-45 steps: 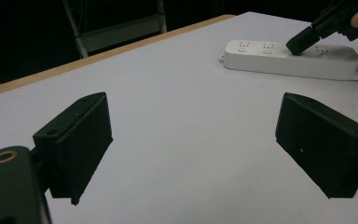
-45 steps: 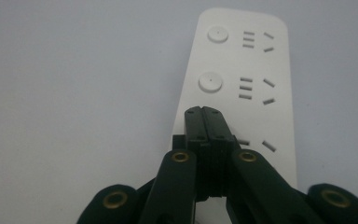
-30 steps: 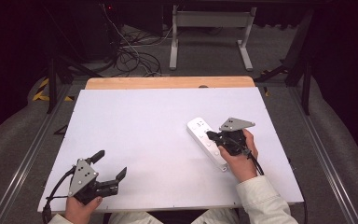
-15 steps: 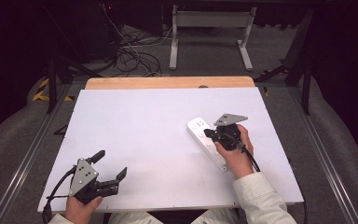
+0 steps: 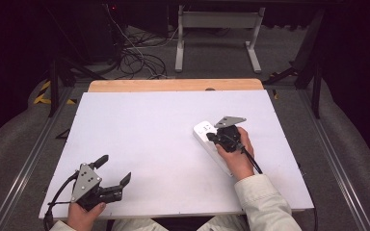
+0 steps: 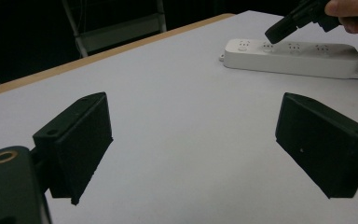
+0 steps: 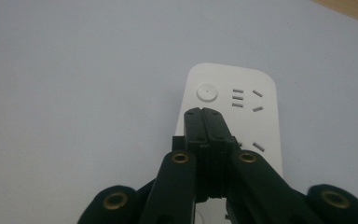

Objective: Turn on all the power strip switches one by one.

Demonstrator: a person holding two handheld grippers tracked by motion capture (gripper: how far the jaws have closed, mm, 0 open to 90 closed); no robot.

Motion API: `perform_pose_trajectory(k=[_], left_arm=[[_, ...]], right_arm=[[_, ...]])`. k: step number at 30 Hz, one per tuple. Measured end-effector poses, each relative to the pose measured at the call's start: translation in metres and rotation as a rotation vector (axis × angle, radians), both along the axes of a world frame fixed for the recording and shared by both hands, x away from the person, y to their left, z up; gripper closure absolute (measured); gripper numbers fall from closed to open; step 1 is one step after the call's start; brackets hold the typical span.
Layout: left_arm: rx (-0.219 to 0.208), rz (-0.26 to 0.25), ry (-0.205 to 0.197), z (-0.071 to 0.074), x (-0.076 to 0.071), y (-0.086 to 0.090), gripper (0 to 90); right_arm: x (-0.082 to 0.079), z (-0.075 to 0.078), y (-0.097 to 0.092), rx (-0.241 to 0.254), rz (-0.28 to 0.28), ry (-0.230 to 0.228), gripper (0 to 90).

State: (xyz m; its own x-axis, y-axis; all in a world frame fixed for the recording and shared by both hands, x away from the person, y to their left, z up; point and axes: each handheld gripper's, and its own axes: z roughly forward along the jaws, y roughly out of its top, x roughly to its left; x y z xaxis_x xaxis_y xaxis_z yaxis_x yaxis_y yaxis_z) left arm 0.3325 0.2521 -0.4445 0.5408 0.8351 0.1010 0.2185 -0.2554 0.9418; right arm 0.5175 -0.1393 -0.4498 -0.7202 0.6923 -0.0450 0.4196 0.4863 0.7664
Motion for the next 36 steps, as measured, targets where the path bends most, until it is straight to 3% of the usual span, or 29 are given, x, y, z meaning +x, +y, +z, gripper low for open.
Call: perform_pose_trajectory(k=[36], left_arm=[[-0.001, -0.001, 0.0, 0.0002, -0.0004, 0.0002, 11.2]], right_arm=[[0.0044, -0.0095, 0.0067, -0.038, -0.017, 0.005, 90.0]])
